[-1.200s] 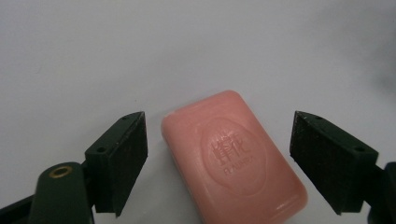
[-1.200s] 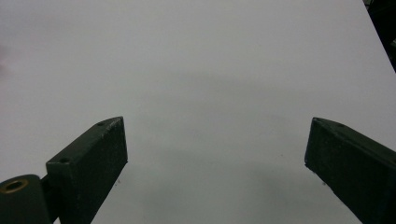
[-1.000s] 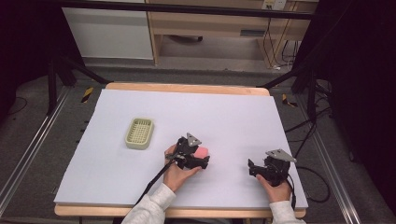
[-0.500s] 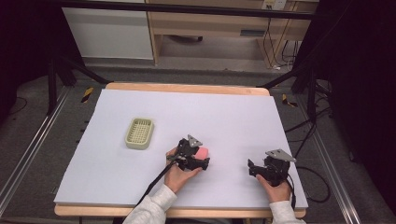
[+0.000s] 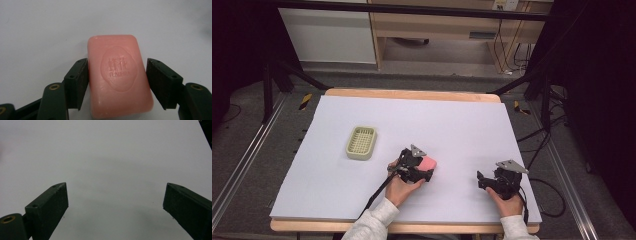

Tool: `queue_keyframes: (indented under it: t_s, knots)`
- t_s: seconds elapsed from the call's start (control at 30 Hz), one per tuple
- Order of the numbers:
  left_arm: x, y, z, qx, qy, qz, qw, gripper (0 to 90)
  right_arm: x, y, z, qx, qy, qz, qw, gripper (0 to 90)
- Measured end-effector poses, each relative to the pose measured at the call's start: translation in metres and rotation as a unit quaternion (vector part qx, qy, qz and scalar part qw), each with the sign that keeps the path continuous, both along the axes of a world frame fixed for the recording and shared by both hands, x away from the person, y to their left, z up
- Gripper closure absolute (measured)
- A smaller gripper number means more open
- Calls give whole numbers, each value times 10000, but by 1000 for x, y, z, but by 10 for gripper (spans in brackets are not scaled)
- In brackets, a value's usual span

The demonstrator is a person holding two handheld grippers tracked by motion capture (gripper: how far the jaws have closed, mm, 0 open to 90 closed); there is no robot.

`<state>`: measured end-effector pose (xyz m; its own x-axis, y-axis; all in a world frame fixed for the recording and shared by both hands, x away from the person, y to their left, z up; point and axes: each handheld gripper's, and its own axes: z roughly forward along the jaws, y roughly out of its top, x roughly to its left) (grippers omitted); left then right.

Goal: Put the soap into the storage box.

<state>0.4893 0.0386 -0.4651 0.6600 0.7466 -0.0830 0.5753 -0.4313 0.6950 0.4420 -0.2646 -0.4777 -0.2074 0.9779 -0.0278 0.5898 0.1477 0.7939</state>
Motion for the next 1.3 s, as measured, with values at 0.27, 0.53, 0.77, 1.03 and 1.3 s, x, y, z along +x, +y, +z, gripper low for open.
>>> queue_keyframes:
  t_s: [0.27,0.53,0.77,1.03,1.3]
  knots:
    - [4,-6,1,219,4,-110,9997,308,0,0,0,11,40,0,10000,63]
    - [9,-9,-4,307,135,-146,9993,322,1,0,0,23,43,-2,10000,63]
    - [10,-10,-6,322,170,-115,9993,346,1,0,0,27,48,-6,10000,63]
    - [9,-10,-6,374,121,-94,9992,368,1,0,-1,13,50,-9,10000,63]
    - [9,-10,-5,397,145,-111,9990,371,1,0,0,9,45,-12,10000,63]
